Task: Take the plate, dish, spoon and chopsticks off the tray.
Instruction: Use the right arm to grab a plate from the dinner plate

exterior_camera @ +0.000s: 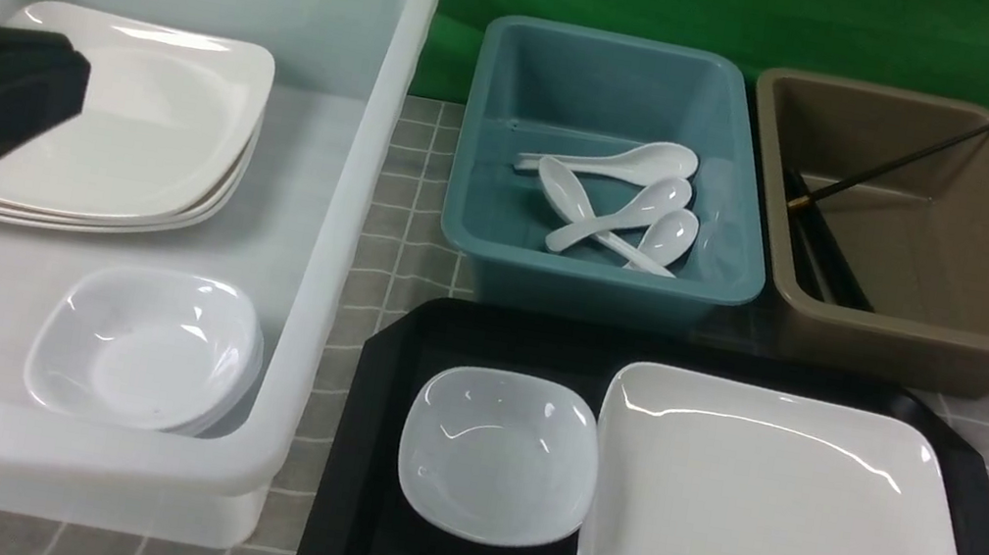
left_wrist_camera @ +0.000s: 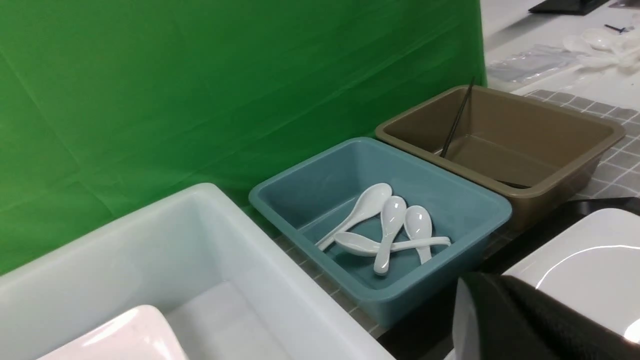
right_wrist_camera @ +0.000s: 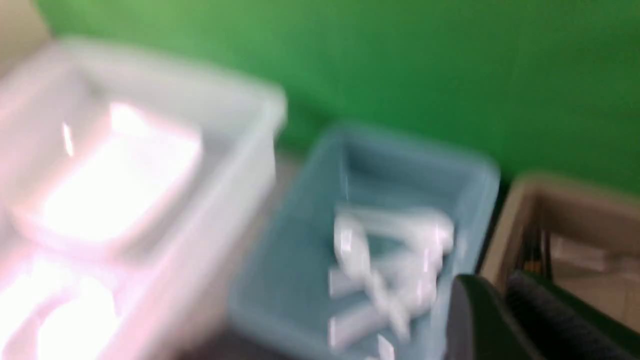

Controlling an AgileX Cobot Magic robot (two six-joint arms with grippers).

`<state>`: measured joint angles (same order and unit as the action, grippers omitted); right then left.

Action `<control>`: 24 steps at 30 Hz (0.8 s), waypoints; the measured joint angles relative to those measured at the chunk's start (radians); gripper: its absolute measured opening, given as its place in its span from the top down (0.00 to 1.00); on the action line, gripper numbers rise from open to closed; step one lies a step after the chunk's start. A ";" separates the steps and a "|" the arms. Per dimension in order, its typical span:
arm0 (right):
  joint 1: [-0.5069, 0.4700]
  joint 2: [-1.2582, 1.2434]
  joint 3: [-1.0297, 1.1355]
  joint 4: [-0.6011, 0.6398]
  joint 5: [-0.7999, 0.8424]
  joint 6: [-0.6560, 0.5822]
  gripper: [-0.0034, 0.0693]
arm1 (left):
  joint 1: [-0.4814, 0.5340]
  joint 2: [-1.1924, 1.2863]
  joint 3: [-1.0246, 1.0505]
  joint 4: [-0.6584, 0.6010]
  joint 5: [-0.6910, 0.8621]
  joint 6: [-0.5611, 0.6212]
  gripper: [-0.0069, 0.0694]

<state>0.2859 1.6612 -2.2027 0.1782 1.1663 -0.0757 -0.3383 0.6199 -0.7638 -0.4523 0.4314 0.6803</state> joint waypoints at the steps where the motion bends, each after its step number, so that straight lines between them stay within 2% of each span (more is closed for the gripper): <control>1: 0.034 -0.044 0.101 -0.032 0.000 -0.002 0.79 | 0.000 0.000 0.000 0.004 0.000 0.000 0.90; 3: 0.065 -0.092 0.218 -0.063 0.000 -0.003 0.79 | 0.000 0.000 0.000 0.006 0.000 0.000 0.90; 9: 0.154 -0.293 0.783 -0.125 -0.028 0.039 0.79 | 0.000 0.000 0.000 0.009 0.022 0.000 0.90; 10: 0.158 -0.298 0.800 -0.125 -0.035 0.042 0.79 | 0.000 0.000 0.000 0.009 0.027 0.000 0.90; 14: 0.323 -0.338 1.118 -0.150 -0.140 0.061 0.79 | 0.000 0.000 0.000 0.009 0.059 0.000 0.90; 17: 0.431 -0.337 1.215 -0.191 -0.219 0.096 0.79 | 0.000 0.000 0.000 0.002 0.072 0.000 0.90; 20: 0.562 -0.335 1.284 -0.284 -0.280 0.200 0.76 | 0.000 0.002 0.000 -0.001 0.116 0.000 0.90; 24: 0.646 -0.333 1.301 -0.355 -0.317 0.309 0.68 | 0.000 0.018 0.000 -0.003 0.175 0.000 0.90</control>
<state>0.9319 1.3286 -0.9020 -0.1769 0.8496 0.2334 -0.3383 0.6378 -0.7638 -0.4557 0.6064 0.6803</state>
